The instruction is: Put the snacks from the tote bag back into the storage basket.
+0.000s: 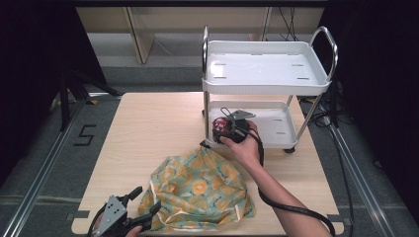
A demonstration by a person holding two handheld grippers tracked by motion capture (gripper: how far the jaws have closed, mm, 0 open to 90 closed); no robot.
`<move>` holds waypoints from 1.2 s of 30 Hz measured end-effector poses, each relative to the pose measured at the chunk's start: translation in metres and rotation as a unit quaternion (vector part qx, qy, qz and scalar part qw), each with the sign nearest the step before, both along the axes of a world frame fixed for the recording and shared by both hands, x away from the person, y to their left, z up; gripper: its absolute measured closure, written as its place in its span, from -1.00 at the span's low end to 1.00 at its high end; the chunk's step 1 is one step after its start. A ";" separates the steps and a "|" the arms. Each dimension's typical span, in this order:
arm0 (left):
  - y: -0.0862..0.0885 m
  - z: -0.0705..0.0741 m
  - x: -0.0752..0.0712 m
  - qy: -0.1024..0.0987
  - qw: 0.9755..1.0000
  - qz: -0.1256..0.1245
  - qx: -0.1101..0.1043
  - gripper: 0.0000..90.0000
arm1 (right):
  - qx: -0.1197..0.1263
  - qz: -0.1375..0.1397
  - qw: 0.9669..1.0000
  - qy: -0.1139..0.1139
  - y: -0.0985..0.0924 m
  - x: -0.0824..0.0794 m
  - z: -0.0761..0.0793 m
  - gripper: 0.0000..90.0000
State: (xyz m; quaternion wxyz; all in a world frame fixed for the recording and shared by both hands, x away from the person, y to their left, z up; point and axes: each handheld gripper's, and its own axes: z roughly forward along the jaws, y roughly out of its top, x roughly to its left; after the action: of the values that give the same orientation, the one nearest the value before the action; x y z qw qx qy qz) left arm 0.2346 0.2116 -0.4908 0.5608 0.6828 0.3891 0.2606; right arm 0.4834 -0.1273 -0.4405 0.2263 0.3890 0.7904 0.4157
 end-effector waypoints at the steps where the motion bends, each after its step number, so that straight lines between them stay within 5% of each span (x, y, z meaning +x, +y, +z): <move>1: 0.000 0.000 0.000 0.000 1.000 0.000 -0.001 -0.52 | 0.002 0.000 1.000 0.000 0.000 0.001 -0.001 -0.42; 18: 0.000 0.000 0.000 0.001 1.000 0.000 0.000 -0.52 | -0.001 -0.002 1.000 -0.004 0.002 0.002 -0.007 -0.43; 27: 0.000 0.000 0.000 -0.002 1.000 0.000 -0.004 -0.52 | -0.011 0.007 1.000 -0.010 0.003 -0.001 -0.003 -0.63; 28: 0.000 0.000 0.000 -0.004 1.000 0.000 -0.005 -0.52 | 0.006 -0.010 1.000 0.009 0.004 -0.006 -0.001 -0.64; 36: -0.001 0.000 0.000 0.001 1.000 0.004 -0.001 -0.52 | 0.010 0.001 1.000 -0.003 -0.004 -0.017 0.004 -0.65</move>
State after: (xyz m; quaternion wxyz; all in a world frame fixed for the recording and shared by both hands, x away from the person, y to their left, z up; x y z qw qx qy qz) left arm 0.2341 0.2107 -0.4906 0.5606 0.6806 0.3923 0.2617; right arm 0.4668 -0.1311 -0.4361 0.2240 0.3897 0.7857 0.4250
